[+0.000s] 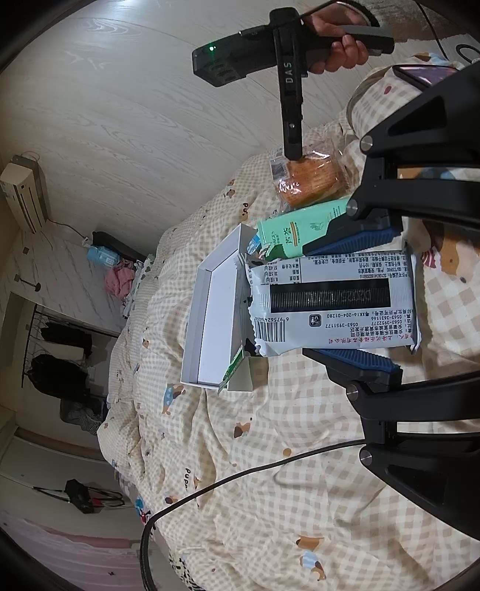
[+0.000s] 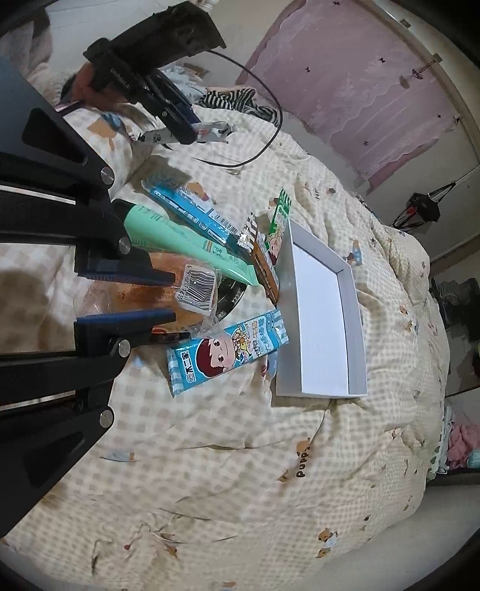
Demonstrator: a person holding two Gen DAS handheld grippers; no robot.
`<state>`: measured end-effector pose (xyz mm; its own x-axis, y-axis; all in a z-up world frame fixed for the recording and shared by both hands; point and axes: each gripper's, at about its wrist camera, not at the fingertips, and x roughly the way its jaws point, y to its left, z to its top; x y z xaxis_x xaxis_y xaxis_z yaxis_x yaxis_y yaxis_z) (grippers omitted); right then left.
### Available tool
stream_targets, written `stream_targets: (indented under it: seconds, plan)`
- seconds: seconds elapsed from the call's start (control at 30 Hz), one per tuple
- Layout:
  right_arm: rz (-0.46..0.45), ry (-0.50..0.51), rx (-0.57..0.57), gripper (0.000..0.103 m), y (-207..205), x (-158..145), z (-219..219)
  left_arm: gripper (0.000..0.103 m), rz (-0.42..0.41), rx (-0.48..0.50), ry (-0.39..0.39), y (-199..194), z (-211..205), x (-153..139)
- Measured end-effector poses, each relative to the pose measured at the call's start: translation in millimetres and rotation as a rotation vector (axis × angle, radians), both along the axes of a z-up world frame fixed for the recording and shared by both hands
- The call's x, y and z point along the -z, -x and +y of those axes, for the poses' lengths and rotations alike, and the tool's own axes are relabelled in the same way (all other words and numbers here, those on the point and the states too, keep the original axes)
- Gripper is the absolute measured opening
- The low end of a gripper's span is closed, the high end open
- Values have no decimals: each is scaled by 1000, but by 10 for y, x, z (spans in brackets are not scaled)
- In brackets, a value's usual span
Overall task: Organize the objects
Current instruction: 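Lift the snack bar with the left tool while the right tool grasps the bread roll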
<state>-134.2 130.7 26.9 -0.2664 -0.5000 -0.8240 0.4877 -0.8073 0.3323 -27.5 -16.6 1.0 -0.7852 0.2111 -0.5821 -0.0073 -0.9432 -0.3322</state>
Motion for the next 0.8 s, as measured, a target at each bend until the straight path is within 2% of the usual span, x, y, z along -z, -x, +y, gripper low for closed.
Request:
stream_targets:
  seconds: [0.13, 0.2, 0.23, 0.27, 0.3, 0.33, 0.43, 0.53, 0.63, 0.7, 0.73, 0.77, 0.8]
  plan:
    - [19, -15, 7, 15, 12, 40, 12, 50, -1, -1, -5, 2, -9, 7]
    - [24, -17, 31, 18, 19, 58, 16, 50, -1, -3, -3, 4, -4, 4]
    - [23, -18, 56, 27, 23, 68, 20, 50, 0, -1, -3, 2, -1, 3]
    - [18, -19, 69, 50, 22, 83, 7, 50, -1, -1, -1, 0, 3, 0]
    - [8, -18, 71, 63, 15, 103, -24, 50, -1, -1, 2, -3, 2, -3]
    - [3, -14, 62, 69, 6, 119, -62, 50, -1, -1, 3, -3, 3, -4]
    - [11, -32, 33, 69, -49, 144, -209, 50, -3, -1, 1, -3, -1, -2]
    - [51, -120, 15, 69, -104, 162, -355, 50, -9, -2, 6, -9, 5, 4]
    - [115, -213, -10, 71, -228, 215, -470, 50, -8, -3, 23, -24, 28, 1]
    - [161, -232, -8, 71, -294, 239, -480, 50, -6, -4, 38, -32, 51, -4]
    - [173, -229, 0, 68, -302, 236, -467, 50, -7, -4, 44, -36, 60, -6]
    - [184, -226, 9, 58, -305, 229, -450, 50, -7, -4, 50, -35, 70, -8]
    - [196, -227, 10, 57, -311, 216, -432, 50, -6, -4, 55, -36, 76, -10]
